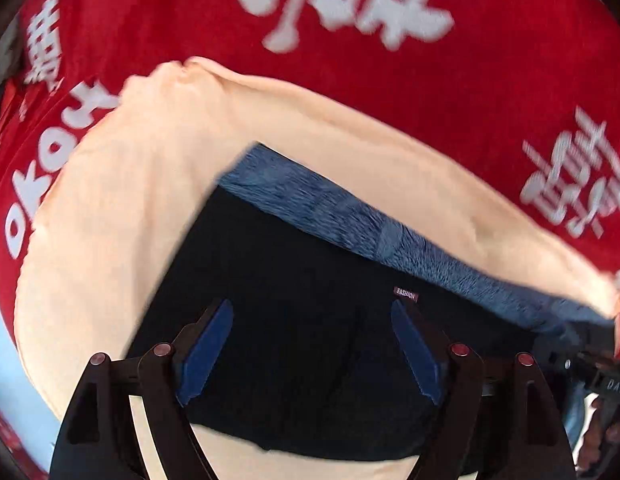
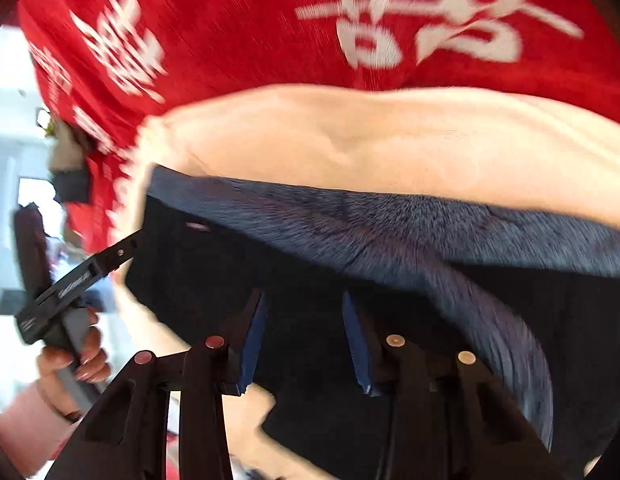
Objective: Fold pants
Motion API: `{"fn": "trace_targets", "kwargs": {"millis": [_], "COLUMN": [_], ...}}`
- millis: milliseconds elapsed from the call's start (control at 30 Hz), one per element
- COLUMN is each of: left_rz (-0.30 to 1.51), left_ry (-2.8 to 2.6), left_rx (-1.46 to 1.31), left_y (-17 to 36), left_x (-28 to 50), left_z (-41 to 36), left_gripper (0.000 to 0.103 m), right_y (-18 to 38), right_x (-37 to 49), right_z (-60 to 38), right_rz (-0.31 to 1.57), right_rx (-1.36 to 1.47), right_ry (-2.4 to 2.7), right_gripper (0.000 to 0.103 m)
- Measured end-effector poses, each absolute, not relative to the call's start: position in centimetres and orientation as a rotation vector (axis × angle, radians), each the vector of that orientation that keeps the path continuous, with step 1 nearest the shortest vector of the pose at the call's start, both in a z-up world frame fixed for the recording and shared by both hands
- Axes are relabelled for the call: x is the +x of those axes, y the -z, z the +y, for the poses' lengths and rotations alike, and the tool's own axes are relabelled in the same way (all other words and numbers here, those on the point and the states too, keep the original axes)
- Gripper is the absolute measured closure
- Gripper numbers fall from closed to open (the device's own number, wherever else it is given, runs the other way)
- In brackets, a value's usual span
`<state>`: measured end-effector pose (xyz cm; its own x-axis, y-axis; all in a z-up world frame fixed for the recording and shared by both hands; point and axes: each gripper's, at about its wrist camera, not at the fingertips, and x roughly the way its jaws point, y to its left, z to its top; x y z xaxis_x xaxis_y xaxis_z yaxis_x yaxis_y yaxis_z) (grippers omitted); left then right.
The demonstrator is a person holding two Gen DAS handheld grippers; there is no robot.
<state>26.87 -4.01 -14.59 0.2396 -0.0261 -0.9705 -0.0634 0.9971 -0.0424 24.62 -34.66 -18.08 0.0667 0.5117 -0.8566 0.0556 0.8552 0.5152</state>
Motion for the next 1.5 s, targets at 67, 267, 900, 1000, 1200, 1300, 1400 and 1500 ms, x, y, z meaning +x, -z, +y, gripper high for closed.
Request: {"fn": "trace_targets", "kwargs": {"millis": [67, 267, 900, 1000, 1200, 1300, 1400, 1500], "left_rz": [1.343, 1.318, 1.445, 1.448, 1.459, 1.455, 1.472, 1.491], "left_ry": [-0.065, -0.110, 0.440, 0.556, 0.712, 0.767, 0.785, 0.790], "left_rx": [-0.025, 0.024, 0.166, 0.175, 0.173, 0.158, 0.162, 0.168], "left_y": [16.5, 17.6, 13.0, 12.7, 12.7, 12.7, 13.7, 14.6], "left_x": [27.3, 27.6, 13.7, 11.0, 7.4, 6.2, 5.5, 5.1], "left_z": [-5.4, -6.5, -23.6, -26.8, -32.0, -33.7, -35.4, -36.0], "left_gripper": [0.021, 0.010, 0.010, 0.010, 0.010, 0.010, 0.010, 0.010], "right_y": [19.2, 17.9, 10.7, 10.9, 12.5, 13.9, 15.2, 16.6], "right_x": [26.5, 28.9, -1.0, -8.7, -19.9, -22.4, -22.9, -21.7], "right_z": [-33.4, -36.9, -50.6, -51.3, -50.9, -50.9, -51.1, -51.0], "right_rz": [1.470, 1.336, 1.234, 1.213, 1.206, 1.193, 1.194, 1.176], "right_rx": [0.406, 0.507, 0.883, 0.952, 1.051, 1.114, 1.129, 1.153], "right_ry": [-0.358, -0.267, 0.178, 0.310, 0.510, 0.529, 0.504, 0.454], "right_gripper": [0.063, 0.056, 0.033, 0.033, 0.033, 0.033, 0.033, 0.035]}}
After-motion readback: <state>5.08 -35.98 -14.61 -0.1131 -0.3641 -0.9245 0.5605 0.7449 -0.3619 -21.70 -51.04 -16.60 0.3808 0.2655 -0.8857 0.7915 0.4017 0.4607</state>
